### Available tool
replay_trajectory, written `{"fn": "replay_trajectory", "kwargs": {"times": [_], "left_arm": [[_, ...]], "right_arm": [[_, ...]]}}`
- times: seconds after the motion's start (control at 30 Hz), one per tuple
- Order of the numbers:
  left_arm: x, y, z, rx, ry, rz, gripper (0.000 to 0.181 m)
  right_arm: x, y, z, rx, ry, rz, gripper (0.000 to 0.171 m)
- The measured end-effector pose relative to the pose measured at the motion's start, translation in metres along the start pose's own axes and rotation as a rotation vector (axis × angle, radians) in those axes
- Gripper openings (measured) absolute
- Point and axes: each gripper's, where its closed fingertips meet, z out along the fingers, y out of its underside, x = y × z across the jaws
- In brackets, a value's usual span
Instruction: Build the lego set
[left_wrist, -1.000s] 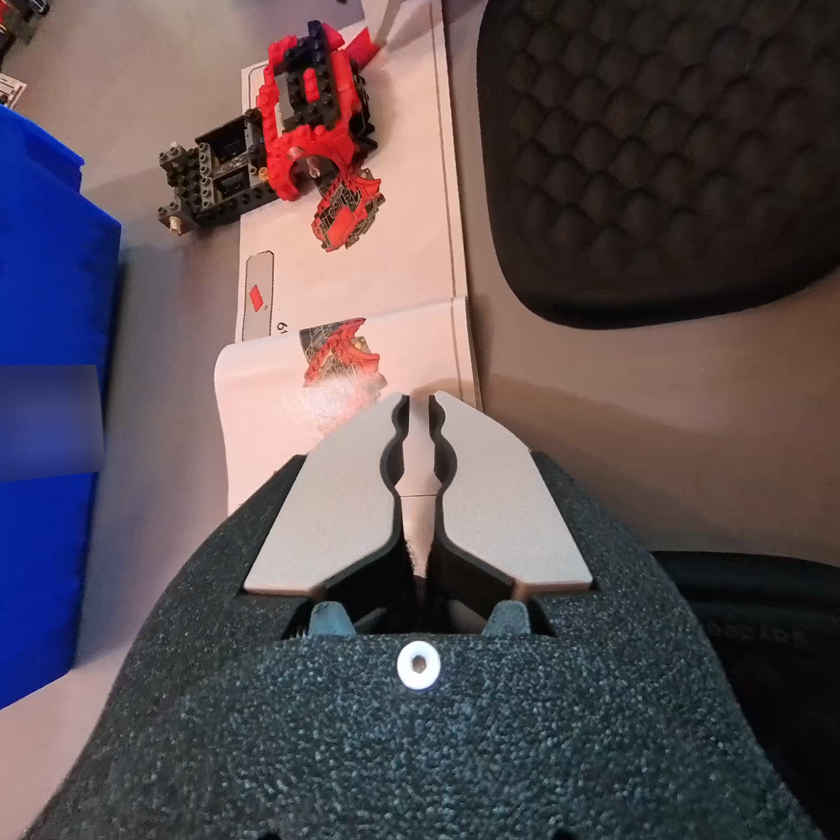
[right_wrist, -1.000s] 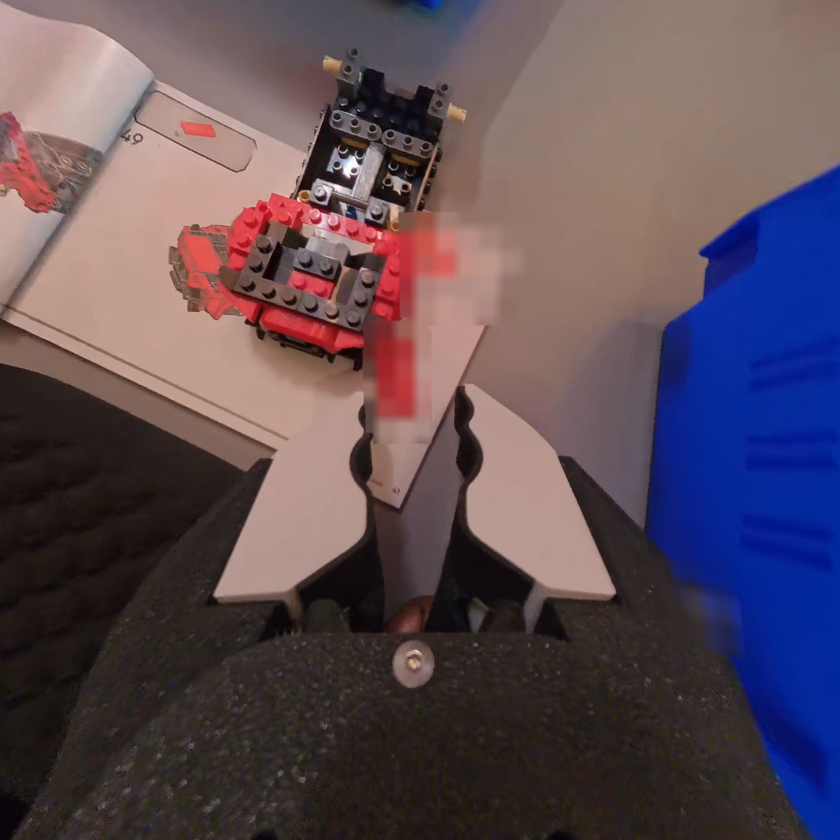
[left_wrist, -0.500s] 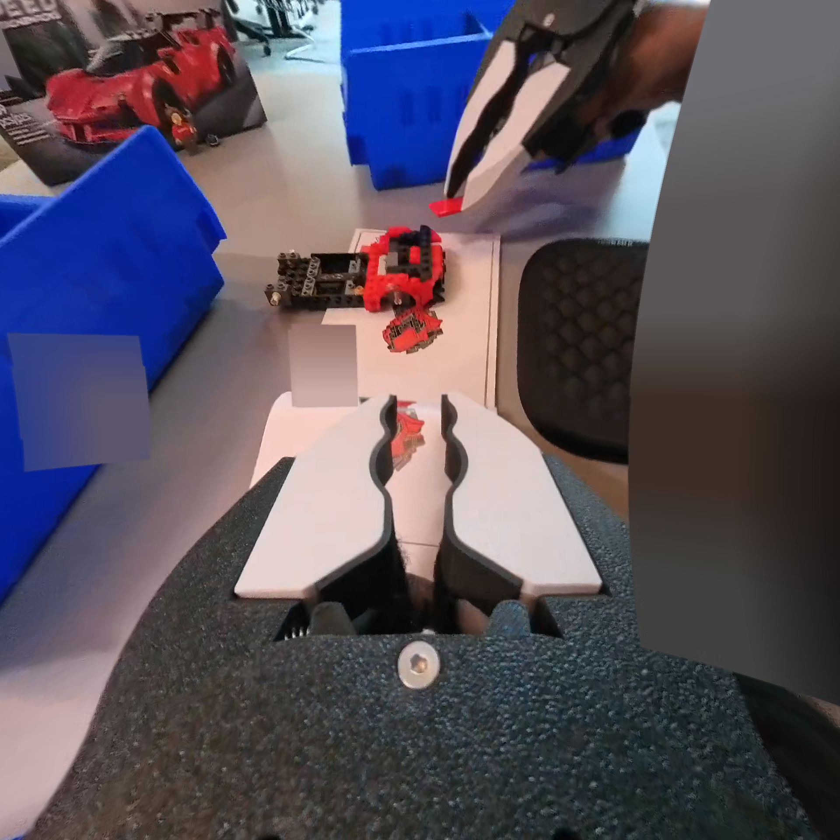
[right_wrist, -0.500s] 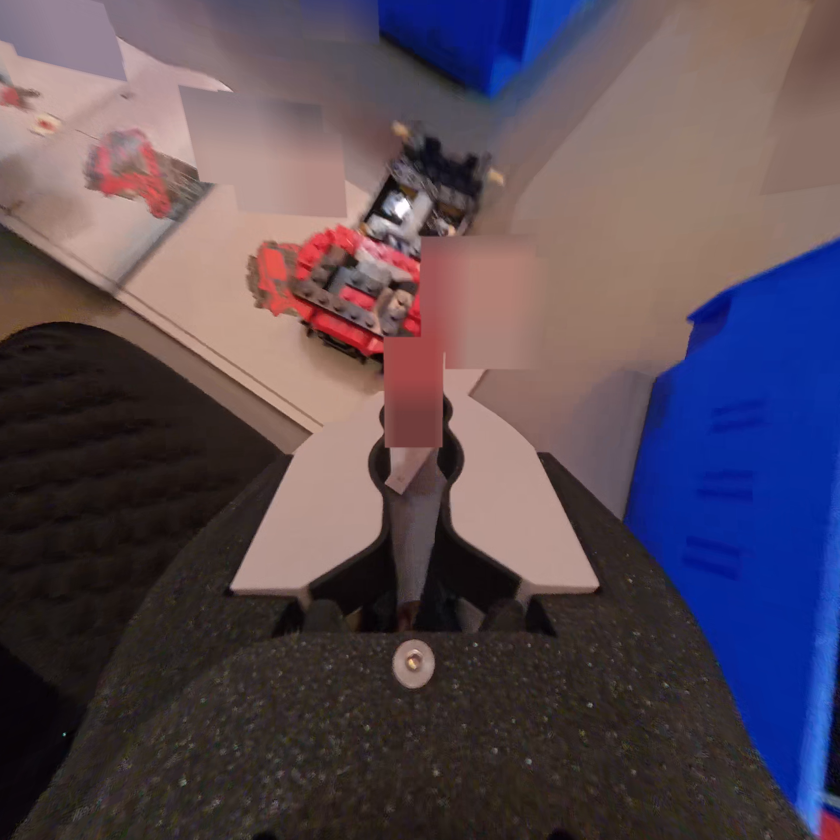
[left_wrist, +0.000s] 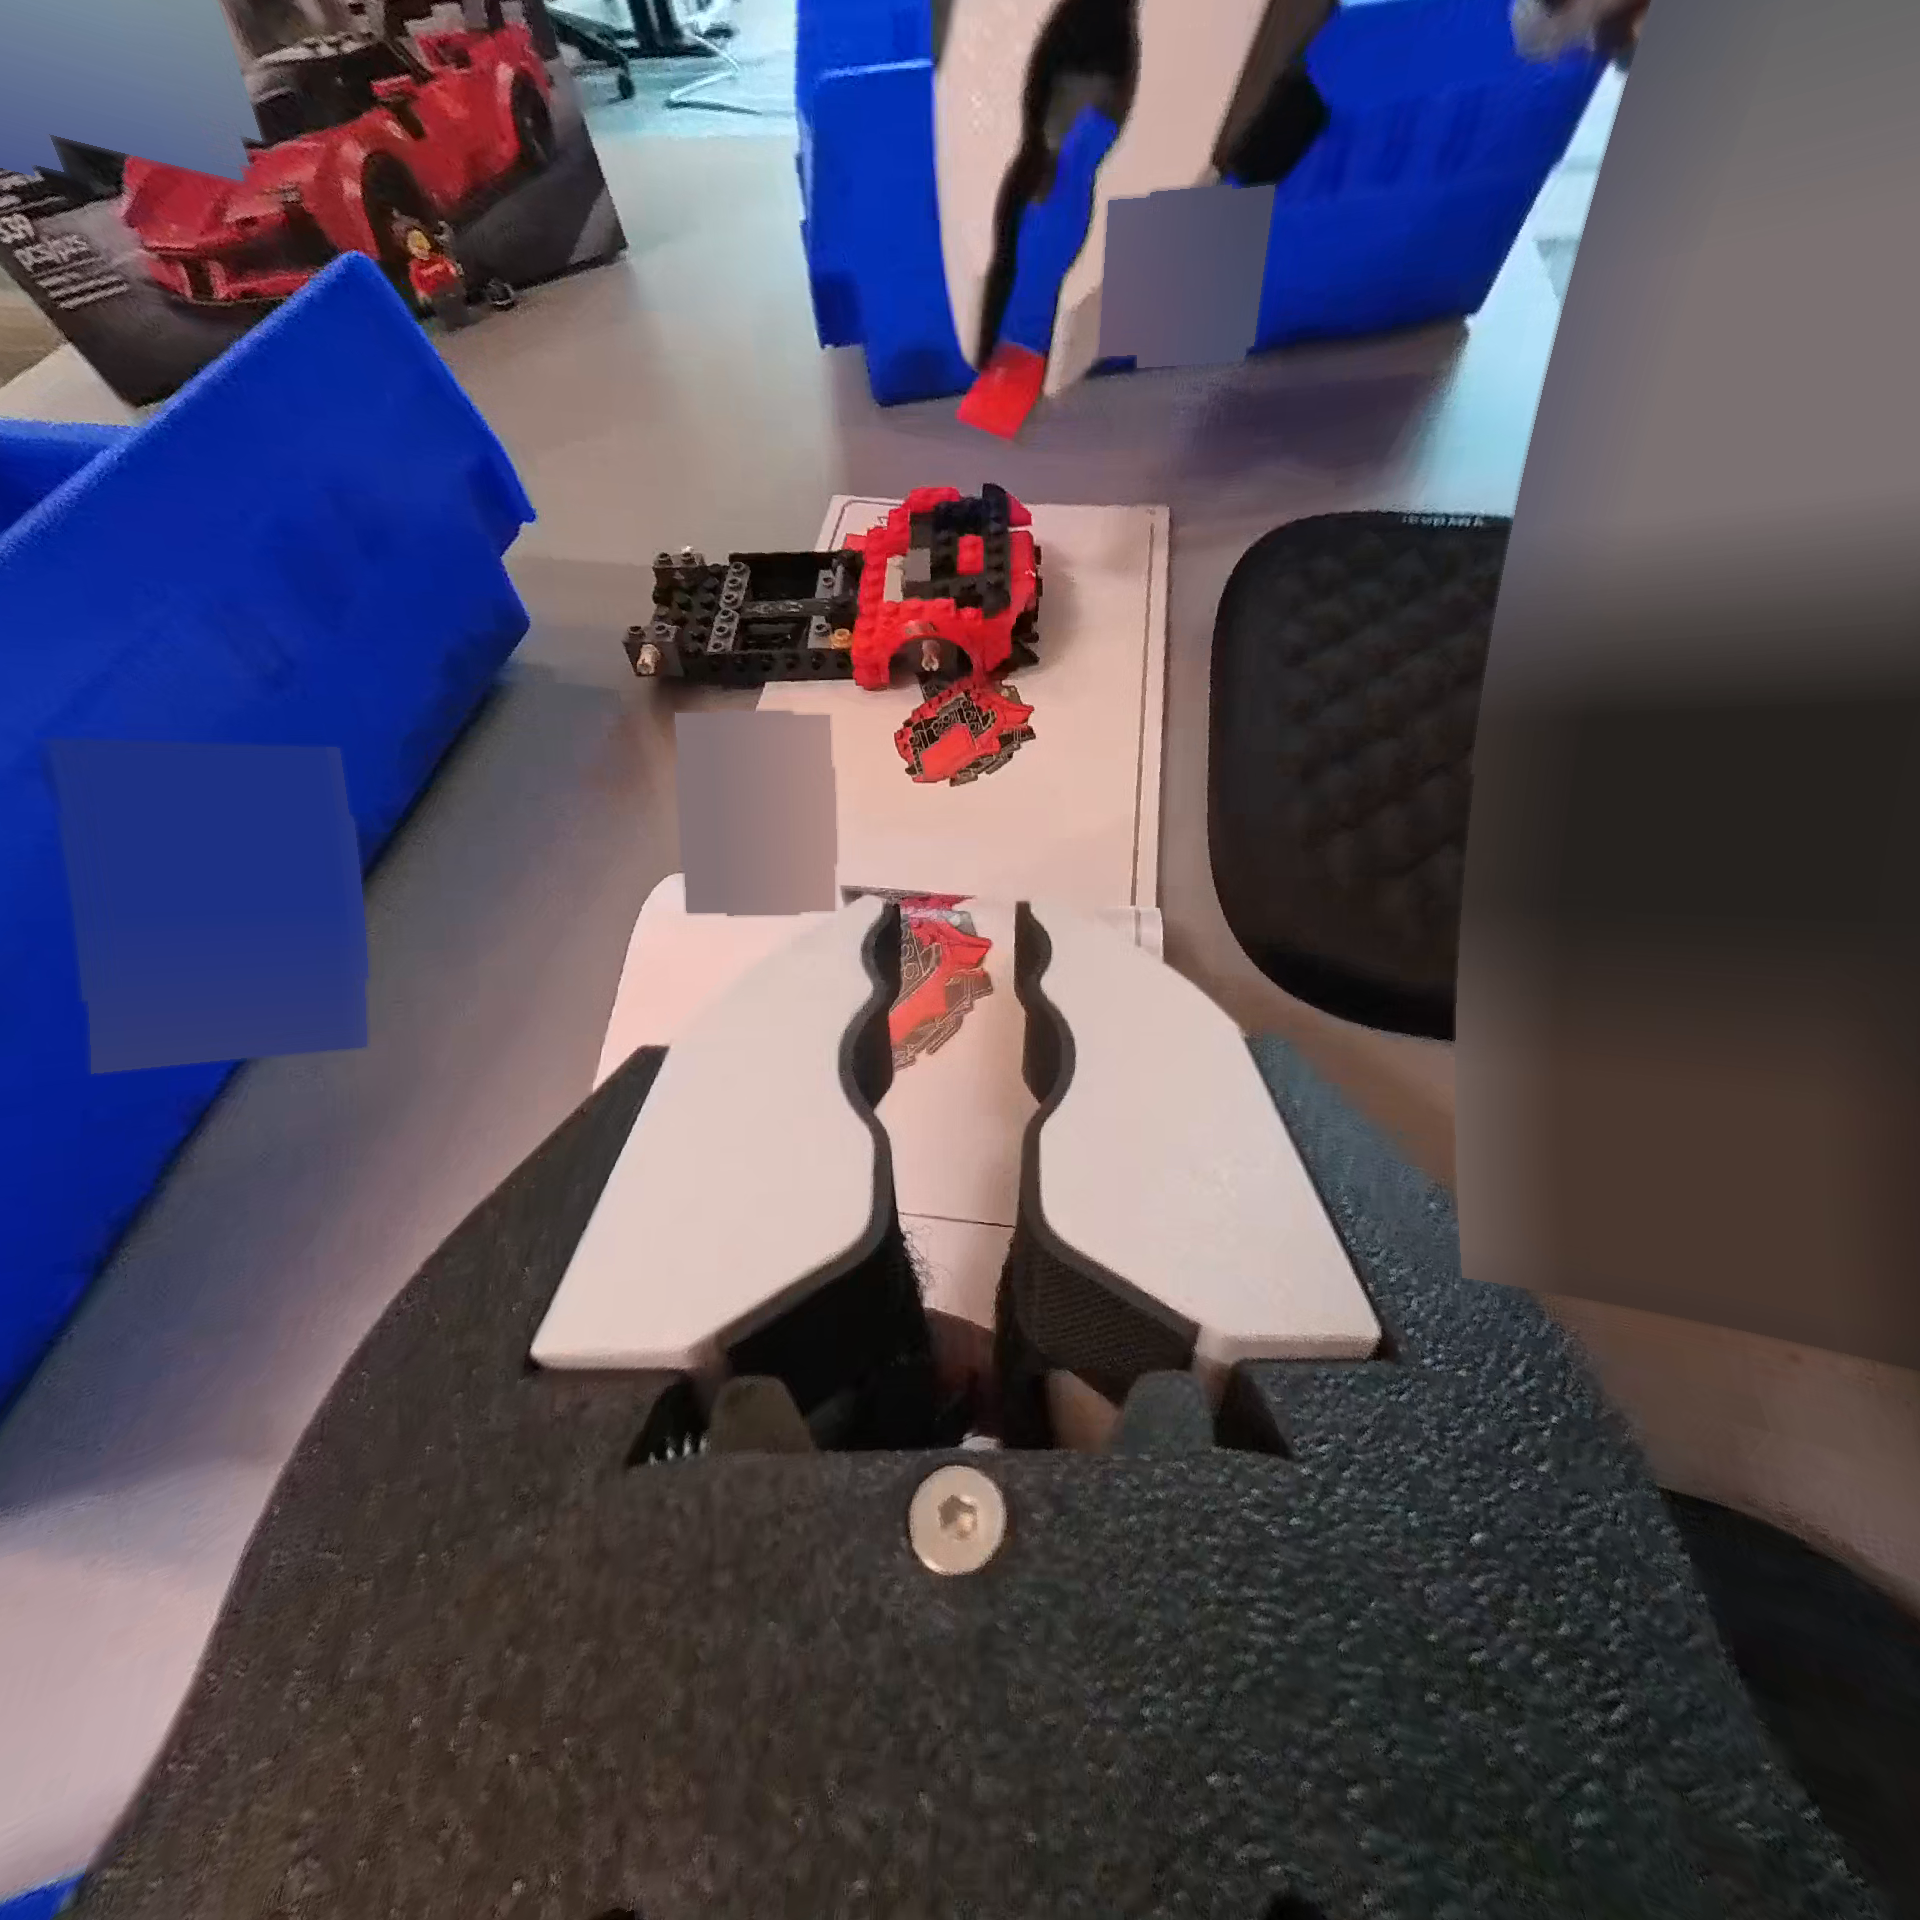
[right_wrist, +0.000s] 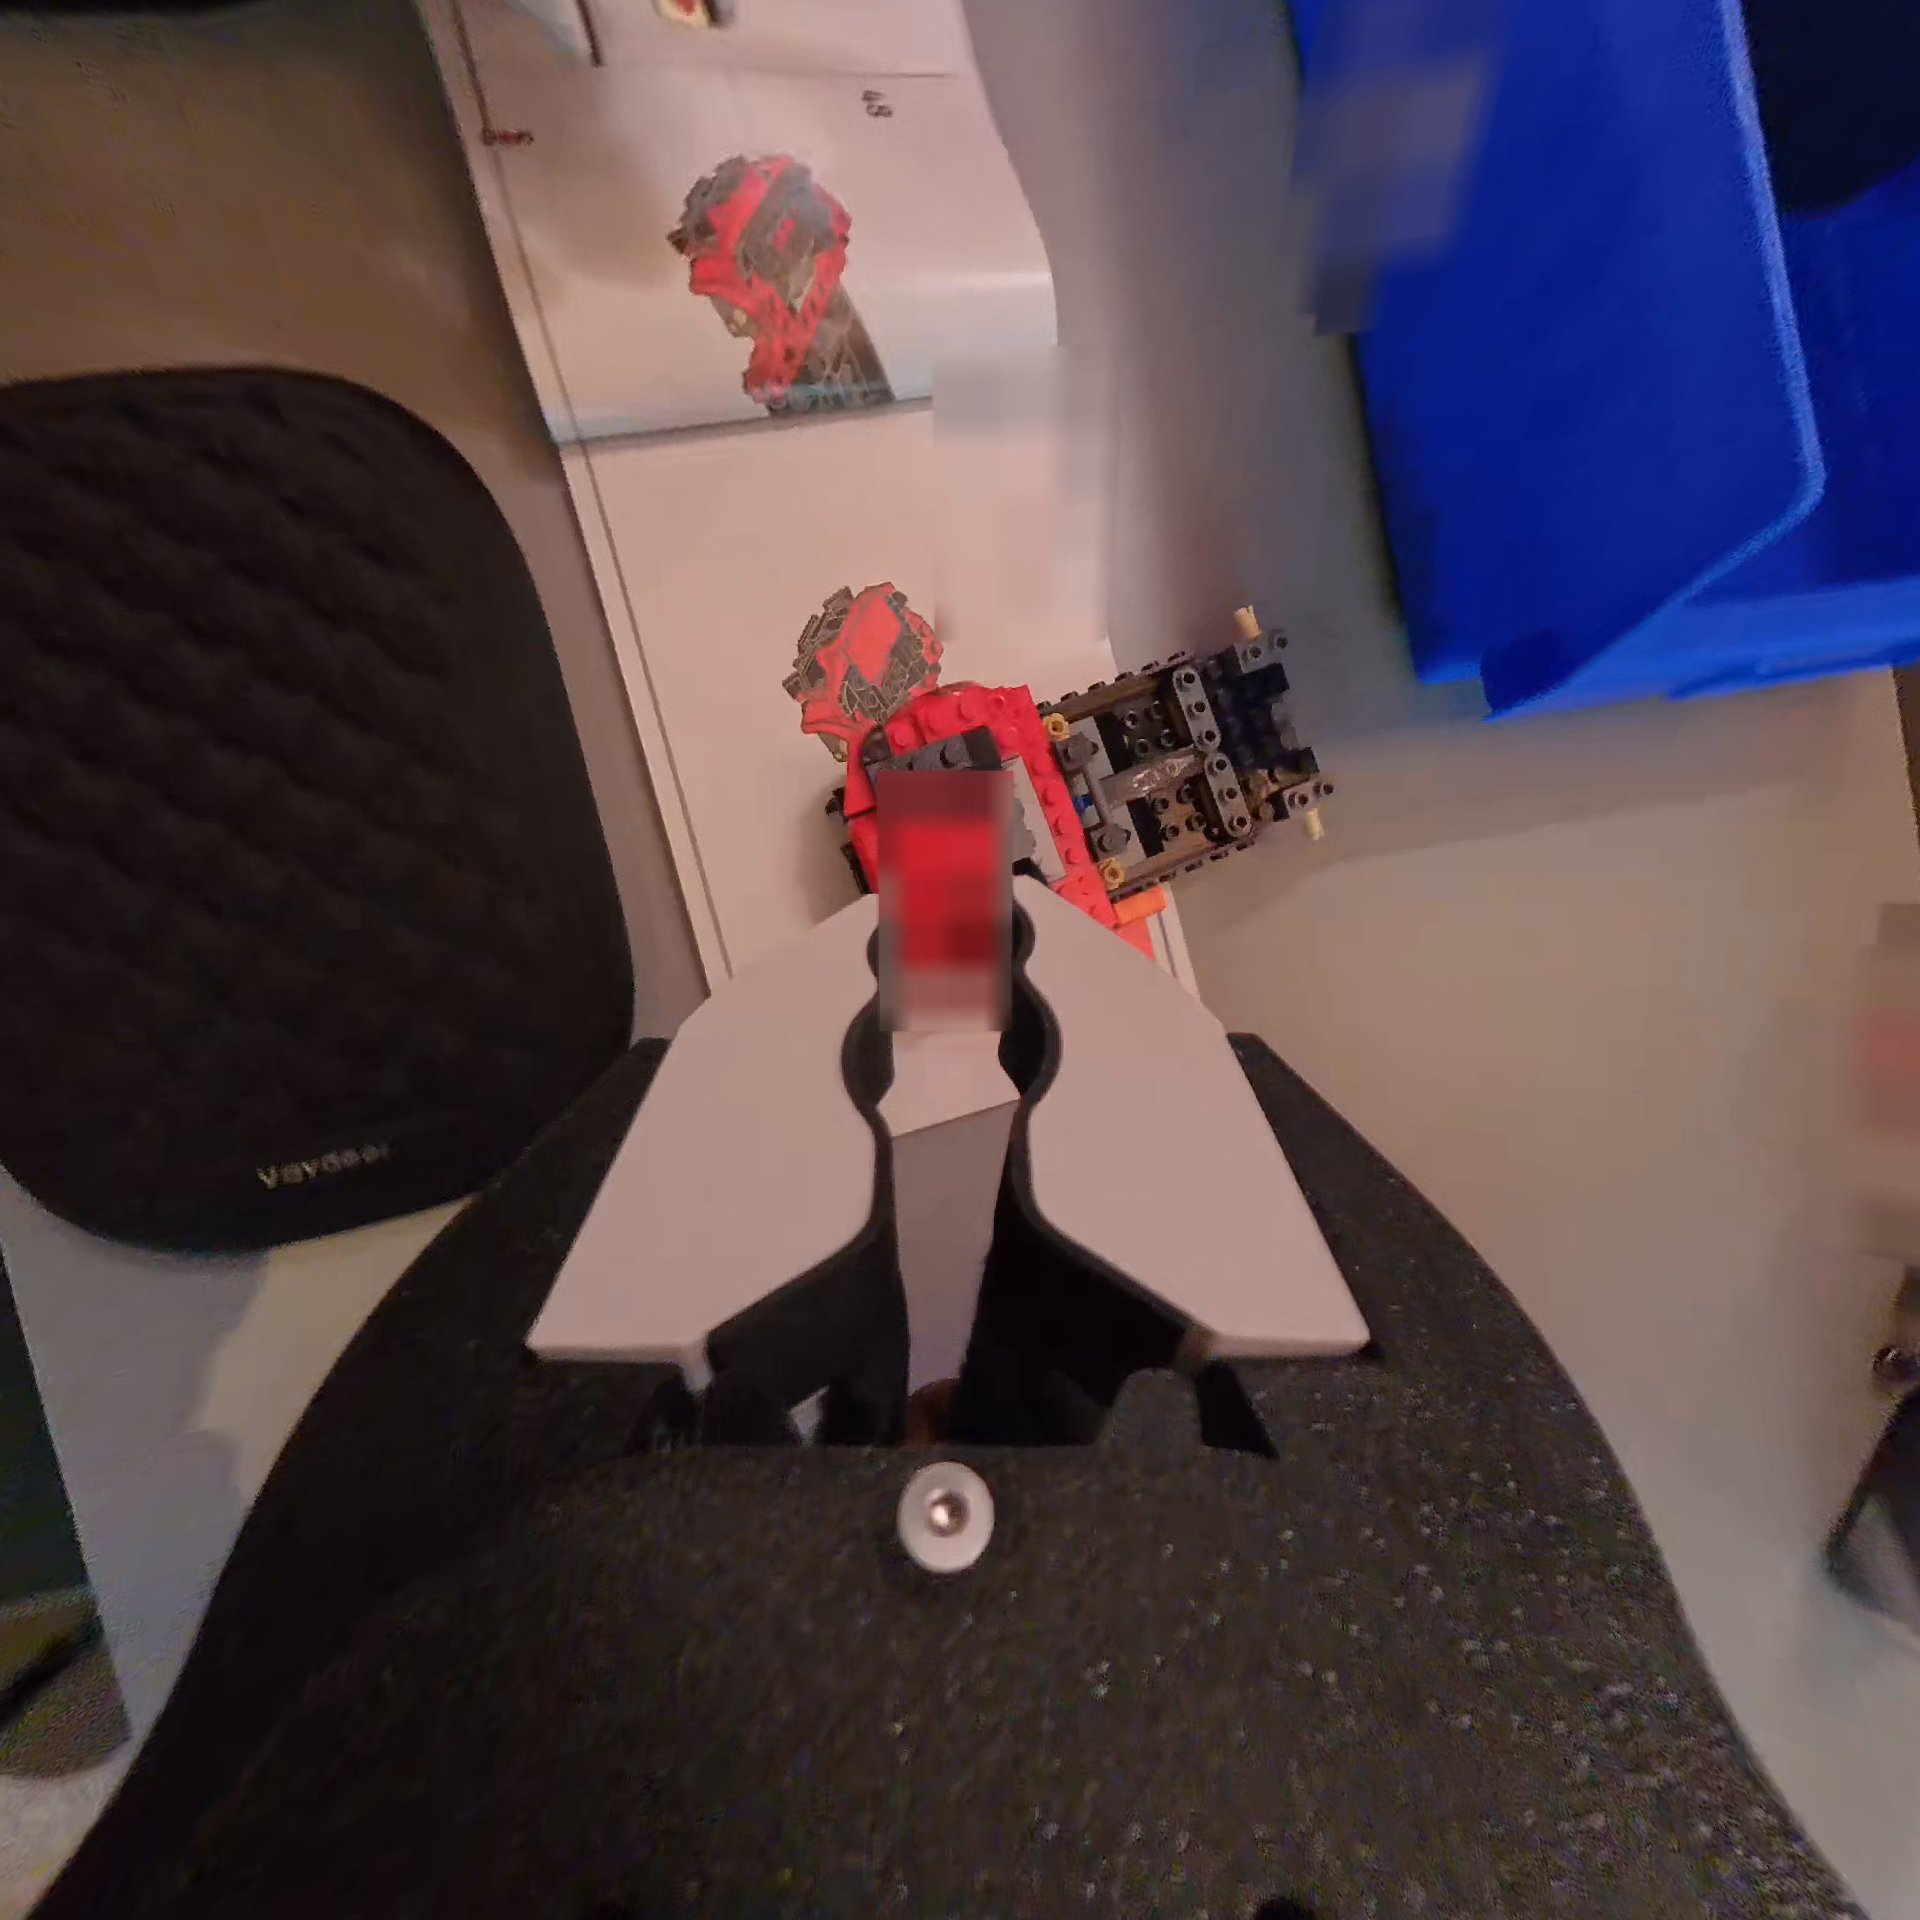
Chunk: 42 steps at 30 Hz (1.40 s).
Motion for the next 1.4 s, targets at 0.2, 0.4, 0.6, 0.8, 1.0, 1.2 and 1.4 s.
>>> {"fn": "replay_trajectory", "kwargs": {"times": [0.2,0.4,0.6,0.8,1.0,1.2,1.4], "left_arm": [[-0.001,-0.01,0.01,-0.032,-0.001,0.107,0.02],[-0.002,-0.028,0.031,-0.034,0.034,0.159,0.019],[-0.007,-0.039,0.046,-0.065,0.059,0.21,0.017],[-0.01,-0.047,0.045,-0.023,0.064,0.182,0.016],[-0.01,-0.048,0.053,-0.044,0.056,0.233,0.015],[-0.013,-0.055,0.068,-0.047,0.06,0.251,0.008],[-0.009,-0.066,0.103,-0.058,0.1,0.22,0.002]], "right_arm": [[0.001,0.003,0.007,-0.053,-0.152,-0.139,0.015],[0.0,0.004,0.018,-0.034,-0.234,-0.181,0.015],[0.0,0.006,0.029,-0.067,-0.25,-0.219,0.015],[-0.004,0.008,0.033,-0.069,-0.287,-0.226,0.015],[-0.002,0.012,0.035,-0.086,-0.288,-0.222,0.015],[-0.003,0.012,0.035,-0.091,-0.298,-0.224,0.015],[-0.003,0.012,0.035,-0.106,-0.302,-0.222,0.016]]}}
